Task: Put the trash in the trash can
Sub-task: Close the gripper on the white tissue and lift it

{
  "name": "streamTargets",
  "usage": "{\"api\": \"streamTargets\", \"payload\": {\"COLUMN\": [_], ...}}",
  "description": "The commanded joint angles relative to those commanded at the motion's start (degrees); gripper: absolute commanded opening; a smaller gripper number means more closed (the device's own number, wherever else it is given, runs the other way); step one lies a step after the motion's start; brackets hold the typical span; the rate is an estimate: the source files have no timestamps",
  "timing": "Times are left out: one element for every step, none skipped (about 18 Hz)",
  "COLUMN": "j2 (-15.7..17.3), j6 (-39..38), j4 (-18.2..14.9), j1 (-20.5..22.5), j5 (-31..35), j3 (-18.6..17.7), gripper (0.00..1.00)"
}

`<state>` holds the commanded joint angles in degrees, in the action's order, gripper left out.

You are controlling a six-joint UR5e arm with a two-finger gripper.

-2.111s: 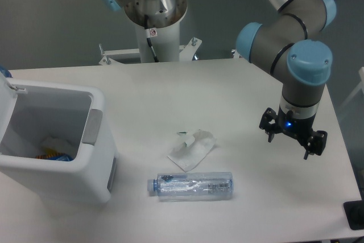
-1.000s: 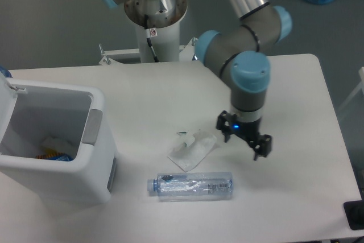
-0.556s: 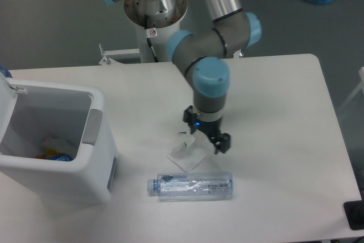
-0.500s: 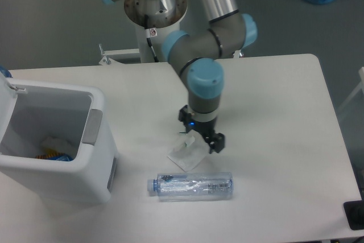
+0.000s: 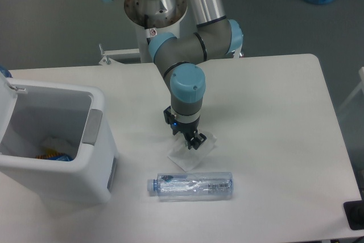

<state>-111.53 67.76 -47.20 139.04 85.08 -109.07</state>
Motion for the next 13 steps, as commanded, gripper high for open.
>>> {"api": "streamTargets", "payload": {"j2": [0.2,0.2,0.3,0.3,0.8,2.0,3.1,3.8,4.7,5.6,6.6,7.6,8.3], "j6": [0.0,0.0,0.0,0.0,0.0,0.0,0.0,0.0,-0.1,-0.1,-0.1,-0.3,-1.3], "j4": [-0.2,-0.4,-0.7,-0.9,-1.1,-1.4,-2.5,-3.9,-5.3,-6.8,-8.1,-9.3,-10.1], "j1": [0.2,0.4,0.5,0.5,0.6,0.8,1.1,2.0,2.5,2.6,2.7,2.9,3.6], "j5": [0.1,0.0,-0.3,-0.5,-1.1,-2.0,-3.1,-4.3,-5.7,-7.1,-8.5,-9.9,-11.4], "j3": [0.3,0.3,0.4,0.4,0.5,0.5,0.9,1.1,1.8,2.3,2.9,3.7,4.5], "gripper": [0.00,0.00,0.00,0.00,0.00,0.00,0.00,0.00,0.00,0.00,0.00,0.00,0.00]}}
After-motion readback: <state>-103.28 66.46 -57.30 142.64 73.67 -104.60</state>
